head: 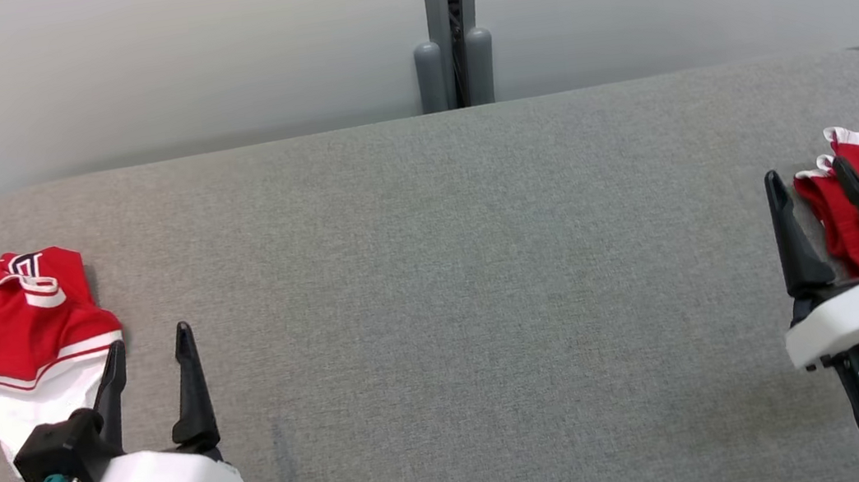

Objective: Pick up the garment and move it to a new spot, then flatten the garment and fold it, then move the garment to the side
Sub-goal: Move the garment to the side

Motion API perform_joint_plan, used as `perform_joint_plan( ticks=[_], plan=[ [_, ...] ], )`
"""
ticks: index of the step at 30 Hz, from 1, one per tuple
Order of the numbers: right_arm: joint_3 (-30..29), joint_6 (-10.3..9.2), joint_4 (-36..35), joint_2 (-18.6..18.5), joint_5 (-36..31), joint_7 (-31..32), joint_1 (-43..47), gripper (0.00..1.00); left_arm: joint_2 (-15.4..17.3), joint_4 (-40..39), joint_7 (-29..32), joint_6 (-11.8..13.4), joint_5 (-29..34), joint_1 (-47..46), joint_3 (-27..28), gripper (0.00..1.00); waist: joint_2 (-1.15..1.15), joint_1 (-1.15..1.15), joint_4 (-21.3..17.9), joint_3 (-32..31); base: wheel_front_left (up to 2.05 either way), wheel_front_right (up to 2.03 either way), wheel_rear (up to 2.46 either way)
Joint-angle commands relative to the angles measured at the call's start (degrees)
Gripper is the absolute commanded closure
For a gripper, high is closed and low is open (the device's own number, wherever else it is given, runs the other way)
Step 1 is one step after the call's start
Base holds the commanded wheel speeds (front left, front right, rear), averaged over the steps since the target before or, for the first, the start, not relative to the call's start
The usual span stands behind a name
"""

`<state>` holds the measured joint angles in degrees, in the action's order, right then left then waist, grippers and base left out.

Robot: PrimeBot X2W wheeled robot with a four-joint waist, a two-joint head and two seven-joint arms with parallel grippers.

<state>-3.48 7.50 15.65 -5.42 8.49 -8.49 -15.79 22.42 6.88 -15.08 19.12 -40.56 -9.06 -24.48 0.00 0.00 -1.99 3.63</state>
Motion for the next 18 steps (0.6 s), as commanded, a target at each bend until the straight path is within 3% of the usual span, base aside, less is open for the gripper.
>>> perform_joint_plan(
  ticks=[1,9,18],
  plan=[
    [-0.2,-0.01,-1.4,0.1,-0.7,0.5,1.3,0.00,-0.1,0.0,-0.2,-0.5,0.3,0.7,0.7,0.00,0.00,0.00,0.6,-0.7,0.00,0.00,0.00],
    [0.2,-0.01,-10.2,2.4,-1.2,3.4,9.6,0.00,-2.0,-0.6,-0.2,-1.3,2.3,5.9,3.5,0.00,0.00,0.00,1.3,-2.2,0.00,0.00,0.00],
    [2.0,-0.01,-13.8,2.4,2.2,3.8,15.3,0.00,-3.8,-0.7,-0.2,-2.3,4.0,8.8,4.2,0.00,0.00,0.00,1.8,-2.9,0.00,0.00,0.00]
  ],
)
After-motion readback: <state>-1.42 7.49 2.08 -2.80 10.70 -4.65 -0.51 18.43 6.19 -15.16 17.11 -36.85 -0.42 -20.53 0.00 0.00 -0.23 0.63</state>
